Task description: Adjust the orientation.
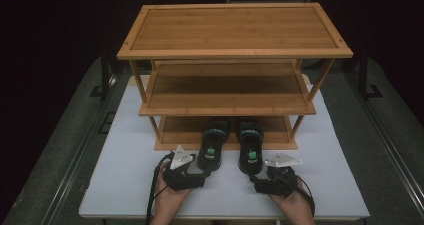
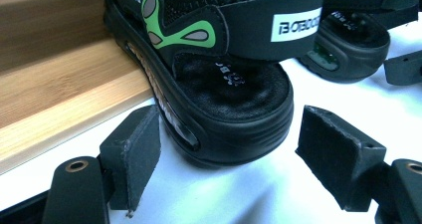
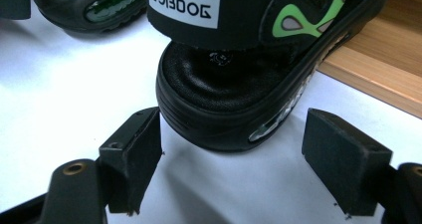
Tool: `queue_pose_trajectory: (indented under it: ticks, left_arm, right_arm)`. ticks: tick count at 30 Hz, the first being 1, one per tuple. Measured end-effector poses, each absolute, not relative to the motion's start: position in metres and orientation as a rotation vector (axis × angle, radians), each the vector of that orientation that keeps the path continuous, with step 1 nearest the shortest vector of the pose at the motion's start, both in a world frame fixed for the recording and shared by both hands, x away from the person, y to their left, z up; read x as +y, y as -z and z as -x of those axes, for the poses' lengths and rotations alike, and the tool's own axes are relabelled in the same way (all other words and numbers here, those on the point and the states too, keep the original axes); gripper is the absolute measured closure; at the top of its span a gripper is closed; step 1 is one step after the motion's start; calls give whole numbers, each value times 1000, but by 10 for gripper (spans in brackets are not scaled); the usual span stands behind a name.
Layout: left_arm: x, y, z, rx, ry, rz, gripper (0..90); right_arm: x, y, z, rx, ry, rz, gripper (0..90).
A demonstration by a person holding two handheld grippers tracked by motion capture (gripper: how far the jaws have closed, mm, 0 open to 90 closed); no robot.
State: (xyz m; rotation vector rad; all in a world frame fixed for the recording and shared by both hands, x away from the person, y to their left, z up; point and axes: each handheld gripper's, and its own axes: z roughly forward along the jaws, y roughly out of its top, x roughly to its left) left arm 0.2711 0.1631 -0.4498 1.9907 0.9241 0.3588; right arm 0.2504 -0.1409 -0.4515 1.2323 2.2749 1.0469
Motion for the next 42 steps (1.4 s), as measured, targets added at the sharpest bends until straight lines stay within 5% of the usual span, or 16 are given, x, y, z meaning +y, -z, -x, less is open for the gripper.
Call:
queue_pose_trajectory:
  ticks: [42]
  left_arm:
    - [126, 441, -295, 906, -390, -1962, 287]
  right_arm:
    - [-125, 435, -287, 2315, -1057, -1149, 254]
